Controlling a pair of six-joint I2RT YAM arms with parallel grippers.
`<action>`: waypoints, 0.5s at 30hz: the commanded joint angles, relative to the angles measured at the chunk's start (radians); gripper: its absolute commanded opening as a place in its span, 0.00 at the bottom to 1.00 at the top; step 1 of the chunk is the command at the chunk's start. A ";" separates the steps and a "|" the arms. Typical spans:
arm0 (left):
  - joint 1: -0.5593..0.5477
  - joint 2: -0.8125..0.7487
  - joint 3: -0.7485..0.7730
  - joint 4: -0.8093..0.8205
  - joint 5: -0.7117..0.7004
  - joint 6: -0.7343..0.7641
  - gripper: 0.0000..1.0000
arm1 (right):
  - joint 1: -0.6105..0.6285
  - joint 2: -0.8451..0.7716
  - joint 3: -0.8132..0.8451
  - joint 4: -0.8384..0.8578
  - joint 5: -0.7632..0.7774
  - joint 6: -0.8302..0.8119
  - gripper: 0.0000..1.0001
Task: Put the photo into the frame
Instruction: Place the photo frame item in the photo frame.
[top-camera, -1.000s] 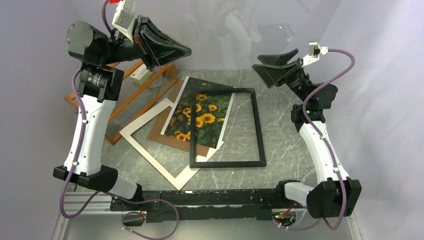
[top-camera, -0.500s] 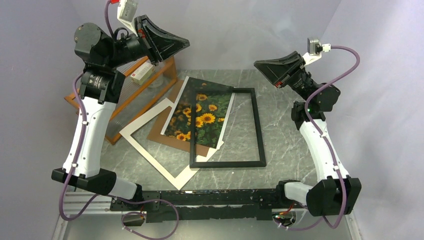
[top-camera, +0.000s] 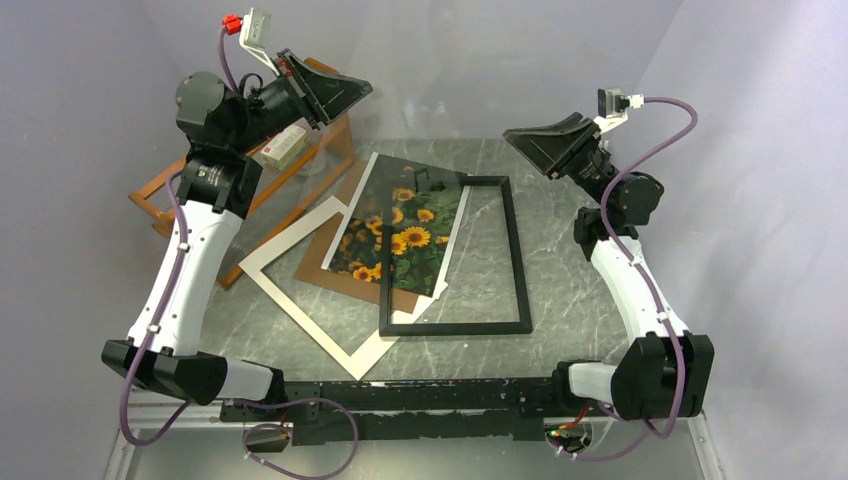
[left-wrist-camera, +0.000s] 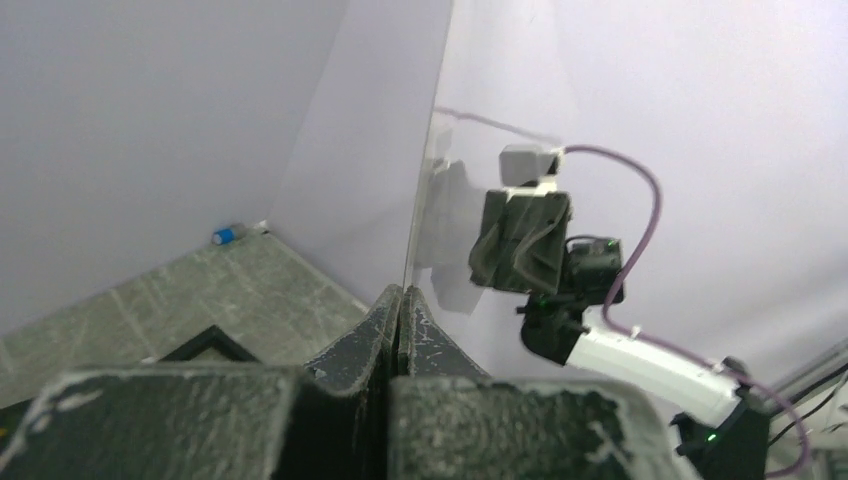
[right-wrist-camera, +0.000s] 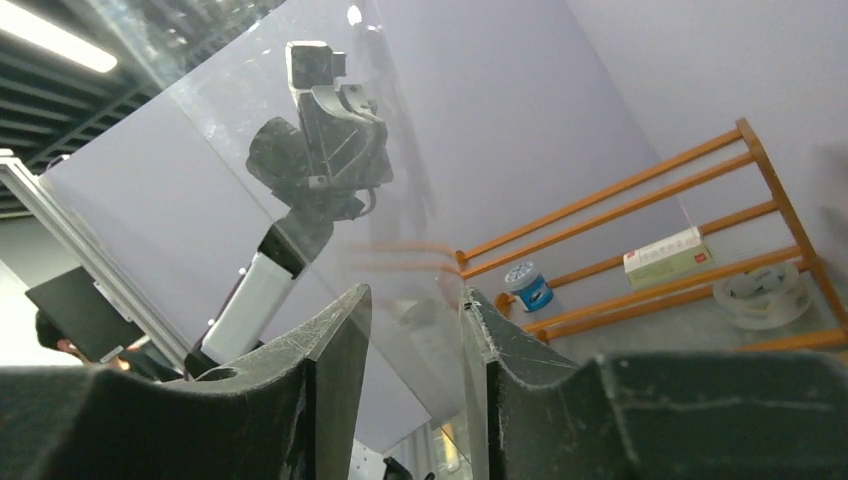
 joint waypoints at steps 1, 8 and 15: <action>0.008 -0.030 -0.060 0.214 -0.071 -0.188 0.02 | 0.003 0.009 -0.008 0.091 -0.010 0.052 0.44; 0.008 -0.024 -0.130 0.346 -0.103 -0.315 0.03 | 0.039 0.037 0.012 0.043 -0.015 0.012 0.36; 0.013 -0.048 -0.177 0.260 -0.162 -0.294 0.03 | 0.039 0.041 0.029 -0.122 -0.016 -0.056 0.00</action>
